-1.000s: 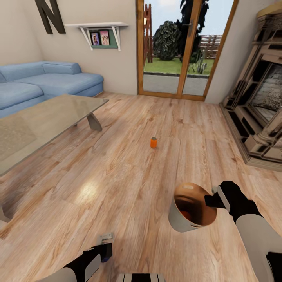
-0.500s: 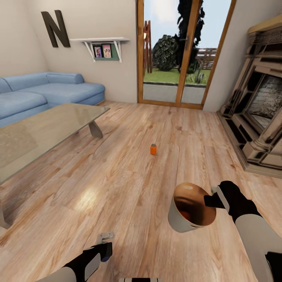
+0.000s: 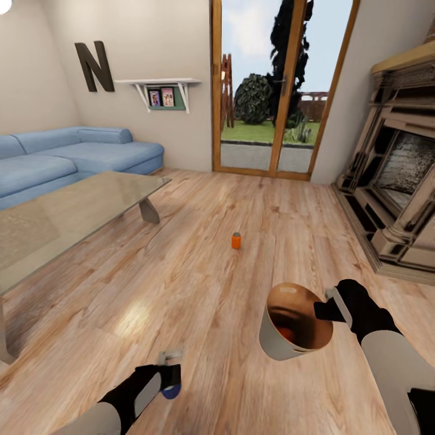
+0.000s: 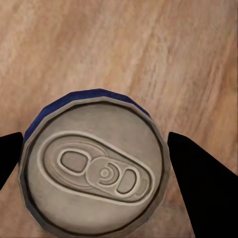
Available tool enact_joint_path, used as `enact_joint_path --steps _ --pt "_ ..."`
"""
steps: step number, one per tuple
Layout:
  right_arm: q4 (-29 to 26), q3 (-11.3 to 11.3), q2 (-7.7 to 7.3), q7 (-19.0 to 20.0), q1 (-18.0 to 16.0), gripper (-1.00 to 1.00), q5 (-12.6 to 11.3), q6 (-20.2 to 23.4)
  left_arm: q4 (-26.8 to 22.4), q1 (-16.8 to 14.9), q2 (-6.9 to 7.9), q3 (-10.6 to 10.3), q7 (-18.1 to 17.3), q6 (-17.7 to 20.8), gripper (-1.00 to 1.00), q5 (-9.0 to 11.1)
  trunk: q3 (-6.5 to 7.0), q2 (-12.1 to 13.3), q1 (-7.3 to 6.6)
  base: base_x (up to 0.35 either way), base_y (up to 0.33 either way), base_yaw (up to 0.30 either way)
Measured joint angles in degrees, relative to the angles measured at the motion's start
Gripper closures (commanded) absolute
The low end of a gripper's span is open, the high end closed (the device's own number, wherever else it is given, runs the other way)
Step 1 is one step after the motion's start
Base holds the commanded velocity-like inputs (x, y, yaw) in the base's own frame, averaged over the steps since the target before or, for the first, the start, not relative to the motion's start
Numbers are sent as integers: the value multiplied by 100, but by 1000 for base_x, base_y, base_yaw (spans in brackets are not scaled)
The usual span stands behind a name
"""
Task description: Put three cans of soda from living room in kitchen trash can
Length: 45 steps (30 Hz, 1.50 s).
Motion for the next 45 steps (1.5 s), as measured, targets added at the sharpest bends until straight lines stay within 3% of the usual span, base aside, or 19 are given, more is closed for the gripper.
enact_joint_path --steps 2,11,17,22,25,28,31,36,38,41,45 --pt "1 0 2 -2 0 100 -2 0 -368 0 0 10 8 271 100 9 44 3 -5 0 0 0" --pt "34 47 46 -40 1 100 20 0 -3014 -1 4 66 73 2109 100 61 244 15 -28 0 0 0" --pt "139 169 79 -66 2 100 19 -20 -4085 1 0 254 85 2848 100 50 376 23 -44 0 0 0" --pt "391 302 191 -388 1 100 6 -293 -5017 1 -13 456 88 3613 100 46 487 29 -57 0 0 0" --pt "484 336 328 -855 0 100 -37 -441 -5508 0 -19 510 104 4042 100 39 554 33 -65 0 0 0" --pt "525 353 424 -1182 1 100 18 -493 -5746 1 -26 537 150 4219 100 22 620 38 -72 0 0 0" --pt "618 364 507 -1489 1 100 -98 -553 -5903 -3 -50 540 314 4282 100 11 686 42 -80 0 0 0" --pt "961 428 560 -1943 2 100 -69 -897 -6087 -6 -127 515 717 4282 100 33 776 242 -188 0 0 0" --pt "1065 490 607 -2124 2 100 -6 -973 -6105 -6 -170 504 795 4282 100 27 812 322 -232 0 0 0" --pt "1179 562 699 -2429 1 100 -155 -1101 -6126 -12 -244 491 881 4281 100 13 866 442 -298 0 0 0" --pt "1305 645 768 -2710 1 100 -64 -1126 -6150 -14 -305 482 922 4280 100 19 938 602 -386 0 0 0"
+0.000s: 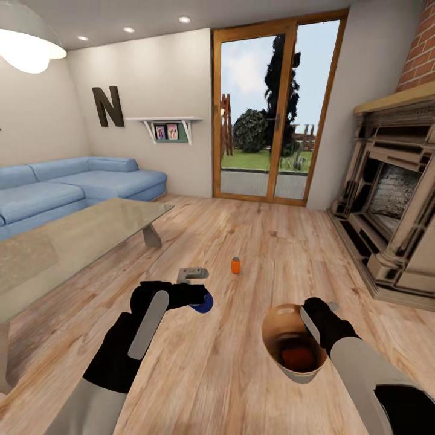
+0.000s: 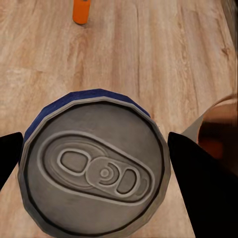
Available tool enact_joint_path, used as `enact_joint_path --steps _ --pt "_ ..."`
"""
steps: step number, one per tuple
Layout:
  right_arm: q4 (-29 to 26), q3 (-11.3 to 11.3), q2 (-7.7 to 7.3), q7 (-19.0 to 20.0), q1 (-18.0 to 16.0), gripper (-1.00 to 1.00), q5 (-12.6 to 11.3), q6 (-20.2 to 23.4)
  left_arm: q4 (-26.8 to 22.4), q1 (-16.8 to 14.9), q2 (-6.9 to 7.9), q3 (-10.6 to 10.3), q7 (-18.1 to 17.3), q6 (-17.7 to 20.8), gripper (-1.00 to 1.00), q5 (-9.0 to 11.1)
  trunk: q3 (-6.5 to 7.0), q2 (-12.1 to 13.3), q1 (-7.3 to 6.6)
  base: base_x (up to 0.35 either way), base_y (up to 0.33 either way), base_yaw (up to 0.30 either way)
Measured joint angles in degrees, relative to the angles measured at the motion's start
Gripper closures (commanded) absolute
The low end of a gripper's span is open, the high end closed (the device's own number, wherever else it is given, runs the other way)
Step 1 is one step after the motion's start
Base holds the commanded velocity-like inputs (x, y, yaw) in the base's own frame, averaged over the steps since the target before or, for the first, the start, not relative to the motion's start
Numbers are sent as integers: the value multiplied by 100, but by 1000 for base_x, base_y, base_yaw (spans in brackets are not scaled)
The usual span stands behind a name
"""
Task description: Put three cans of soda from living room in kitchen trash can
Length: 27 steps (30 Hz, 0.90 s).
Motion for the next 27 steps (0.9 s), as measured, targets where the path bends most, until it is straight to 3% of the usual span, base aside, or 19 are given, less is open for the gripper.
enact_joint_path --steps 6,12,16,21,27 --pt "129 40 46 -123 0 100 -55 -45 2 -1 -112 -6 16 1 100 -8 108 241 -132 0 0 0" --pt "254 54 186 -171 1 100 -90 -82 14 -2 -209 -21 13 1 100 22 215 481 -263 0 0 0" --pt "318 62 242 -176 -2 100 -30 -241 5 -2 -249 -274 11 -4 100 299 287 642 -351 0 0 0" --pt "346 87 254 -174 -2 100 -58 -297 -26 -2 -261 -556 18 -1 100 383 377 842 -461 0 0 0" --pt "351 139 251 -174 -6 100 -47 -310 -44 -2 -262 -685 19 1 100 392 485 1083 -593 0 0 0"
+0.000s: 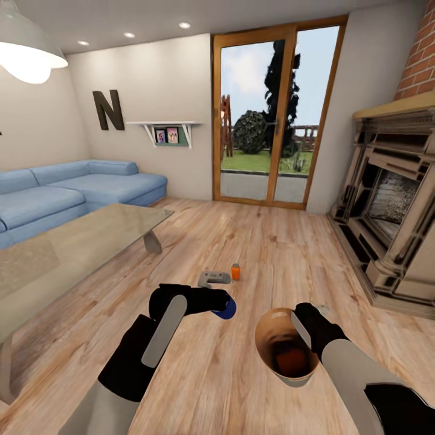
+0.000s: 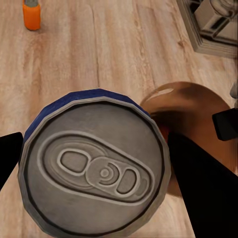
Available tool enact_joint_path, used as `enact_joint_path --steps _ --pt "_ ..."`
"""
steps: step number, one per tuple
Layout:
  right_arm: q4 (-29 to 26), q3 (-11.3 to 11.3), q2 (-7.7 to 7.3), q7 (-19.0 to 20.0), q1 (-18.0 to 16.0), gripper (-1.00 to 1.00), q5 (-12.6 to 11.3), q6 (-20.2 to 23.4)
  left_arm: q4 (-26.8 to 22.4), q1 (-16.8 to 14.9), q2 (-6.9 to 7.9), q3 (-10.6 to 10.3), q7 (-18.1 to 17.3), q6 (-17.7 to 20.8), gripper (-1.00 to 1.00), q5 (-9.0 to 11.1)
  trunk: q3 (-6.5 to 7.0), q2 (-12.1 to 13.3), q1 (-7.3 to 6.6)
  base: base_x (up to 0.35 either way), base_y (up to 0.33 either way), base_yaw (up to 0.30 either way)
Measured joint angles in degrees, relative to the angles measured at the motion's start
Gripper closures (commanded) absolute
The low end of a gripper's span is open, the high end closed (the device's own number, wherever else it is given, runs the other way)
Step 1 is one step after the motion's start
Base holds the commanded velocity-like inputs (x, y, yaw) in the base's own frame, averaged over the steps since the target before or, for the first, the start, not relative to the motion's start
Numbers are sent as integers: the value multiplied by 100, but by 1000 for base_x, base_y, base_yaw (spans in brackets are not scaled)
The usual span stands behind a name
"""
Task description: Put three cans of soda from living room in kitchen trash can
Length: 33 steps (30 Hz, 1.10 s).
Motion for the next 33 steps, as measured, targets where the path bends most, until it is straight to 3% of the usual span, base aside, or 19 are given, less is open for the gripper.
enact_joint_path --steps 8,11,33 --pt "106 22 -6 7 1 100 29 -327 -41 0 0 -246 -1 1 100 7 108 243 -132 0 0 0" --pt "113 11 -12 51 3 100 -50 -426 -42 4 7 -267 -5 1 100 7 108 242 -132 0 0 0" --pt "89 22 -84 283 6 100 -6 -489 18 9 24 -287 14 1 100 14 108 242 -132 0 0 0"
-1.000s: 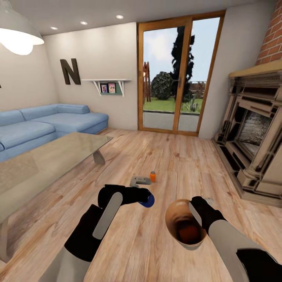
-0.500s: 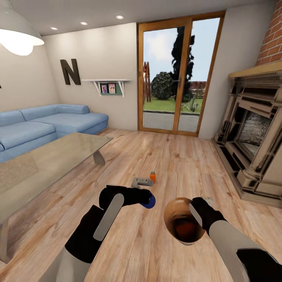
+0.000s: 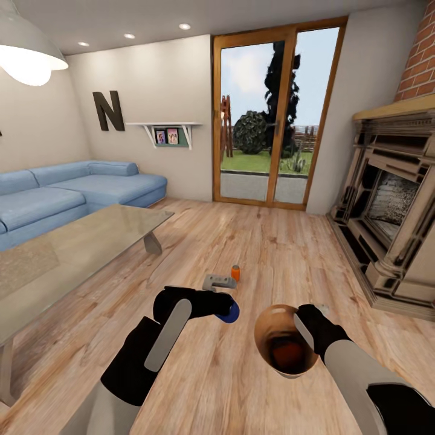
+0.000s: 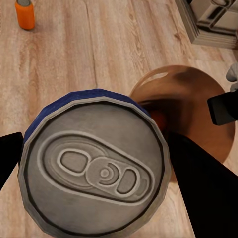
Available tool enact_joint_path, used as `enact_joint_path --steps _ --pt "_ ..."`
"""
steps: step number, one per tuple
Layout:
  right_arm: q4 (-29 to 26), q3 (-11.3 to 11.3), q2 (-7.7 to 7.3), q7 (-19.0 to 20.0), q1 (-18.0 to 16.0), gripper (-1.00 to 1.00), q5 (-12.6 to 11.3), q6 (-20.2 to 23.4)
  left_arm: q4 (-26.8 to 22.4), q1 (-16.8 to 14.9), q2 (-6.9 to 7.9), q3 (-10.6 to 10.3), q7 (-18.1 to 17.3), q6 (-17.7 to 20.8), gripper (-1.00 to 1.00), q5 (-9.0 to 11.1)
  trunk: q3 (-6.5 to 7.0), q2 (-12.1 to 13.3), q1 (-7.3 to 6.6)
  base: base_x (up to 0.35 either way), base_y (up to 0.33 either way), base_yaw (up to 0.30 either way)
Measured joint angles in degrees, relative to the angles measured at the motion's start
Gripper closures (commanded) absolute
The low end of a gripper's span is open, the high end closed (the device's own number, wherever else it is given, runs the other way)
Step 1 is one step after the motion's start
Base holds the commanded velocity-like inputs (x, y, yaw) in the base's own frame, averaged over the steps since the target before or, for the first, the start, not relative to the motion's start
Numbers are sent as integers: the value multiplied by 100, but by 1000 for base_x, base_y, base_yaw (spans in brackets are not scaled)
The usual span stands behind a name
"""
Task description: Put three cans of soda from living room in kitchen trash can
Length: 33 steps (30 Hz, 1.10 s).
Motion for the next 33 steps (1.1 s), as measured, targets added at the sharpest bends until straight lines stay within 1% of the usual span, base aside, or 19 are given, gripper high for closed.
enact_joint_path --steps 7,13,23,33 --pt "2 -2 -3 4 0 100 -14 -11 20 0 0 -2 4 0 100 1 0 0 0 0 0 0" --pt "-2 6 -18 -4 0 100 26 -13 13 0 7 0 3 0 100 2 0 0 0 0 0 0" --pt "8 15 -20 -18 0 100 18 -181 5 0 1 -2 0 0 100 2 0 0 0 0 0 0" --pt "39 1 -13 -28 1 100 21 -203 -15 0 0 -7 -21 0 100 -7 179 399 -219 0 0 0"
